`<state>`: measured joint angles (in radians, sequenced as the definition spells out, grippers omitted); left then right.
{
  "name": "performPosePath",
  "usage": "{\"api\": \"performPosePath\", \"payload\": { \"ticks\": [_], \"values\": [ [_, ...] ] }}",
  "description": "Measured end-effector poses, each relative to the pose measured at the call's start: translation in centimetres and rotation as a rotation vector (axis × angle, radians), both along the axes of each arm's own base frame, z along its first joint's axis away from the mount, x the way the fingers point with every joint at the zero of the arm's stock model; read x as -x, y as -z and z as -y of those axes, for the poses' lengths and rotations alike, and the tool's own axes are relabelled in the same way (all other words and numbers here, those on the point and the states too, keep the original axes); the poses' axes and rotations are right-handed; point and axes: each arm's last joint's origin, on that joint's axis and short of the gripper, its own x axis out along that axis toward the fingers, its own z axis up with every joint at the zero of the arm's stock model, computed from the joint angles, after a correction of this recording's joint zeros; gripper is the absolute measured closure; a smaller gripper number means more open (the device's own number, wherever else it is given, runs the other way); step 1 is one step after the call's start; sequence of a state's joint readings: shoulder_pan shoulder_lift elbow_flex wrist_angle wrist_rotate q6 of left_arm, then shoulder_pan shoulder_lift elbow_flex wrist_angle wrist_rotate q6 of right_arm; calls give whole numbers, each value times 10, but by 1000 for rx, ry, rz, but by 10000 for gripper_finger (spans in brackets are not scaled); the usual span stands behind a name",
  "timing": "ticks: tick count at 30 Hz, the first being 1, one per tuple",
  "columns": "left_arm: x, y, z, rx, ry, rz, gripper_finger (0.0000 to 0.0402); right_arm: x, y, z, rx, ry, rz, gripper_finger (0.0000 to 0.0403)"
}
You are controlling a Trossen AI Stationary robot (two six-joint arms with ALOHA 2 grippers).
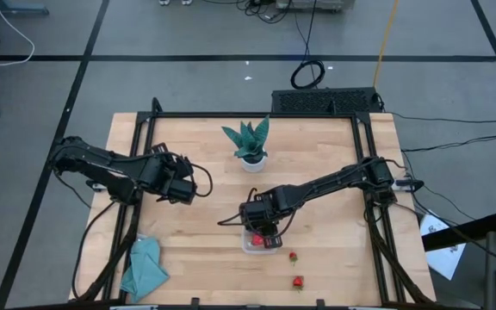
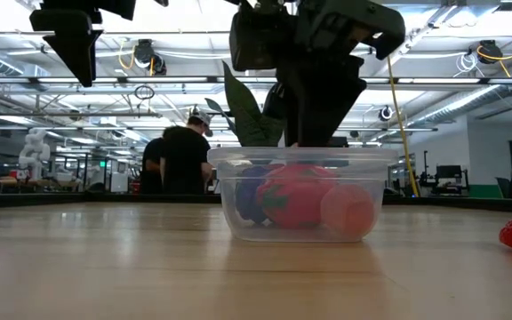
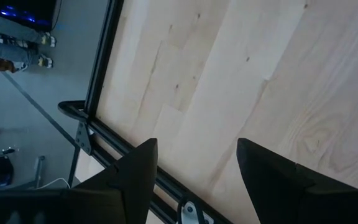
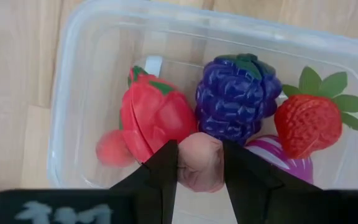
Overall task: Pick and placing Produce into tupperware
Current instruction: Put the pink peach into the transparent bin, then put the top red strawberry into the transparent bin
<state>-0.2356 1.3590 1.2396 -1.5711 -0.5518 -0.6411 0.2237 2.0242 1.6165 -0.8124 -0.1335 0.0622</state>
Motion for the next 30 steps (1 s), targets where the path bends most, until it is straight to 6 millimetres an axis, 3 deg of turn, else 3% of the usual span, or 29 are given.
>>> {"api": "performPosePath", "payload": {
  "ticks": [9,20,30],
  "values": [
    [0,0,0,0,-10,6,176,0,0,1,3,-27,5,297],
    [0,0,0,0,-14,9,176,-2,0,10,-19,-12,2,242],
    [0,0,0,0,-15,10,176,-1,-3,11,-15,-25,2,238]
  ]
}}
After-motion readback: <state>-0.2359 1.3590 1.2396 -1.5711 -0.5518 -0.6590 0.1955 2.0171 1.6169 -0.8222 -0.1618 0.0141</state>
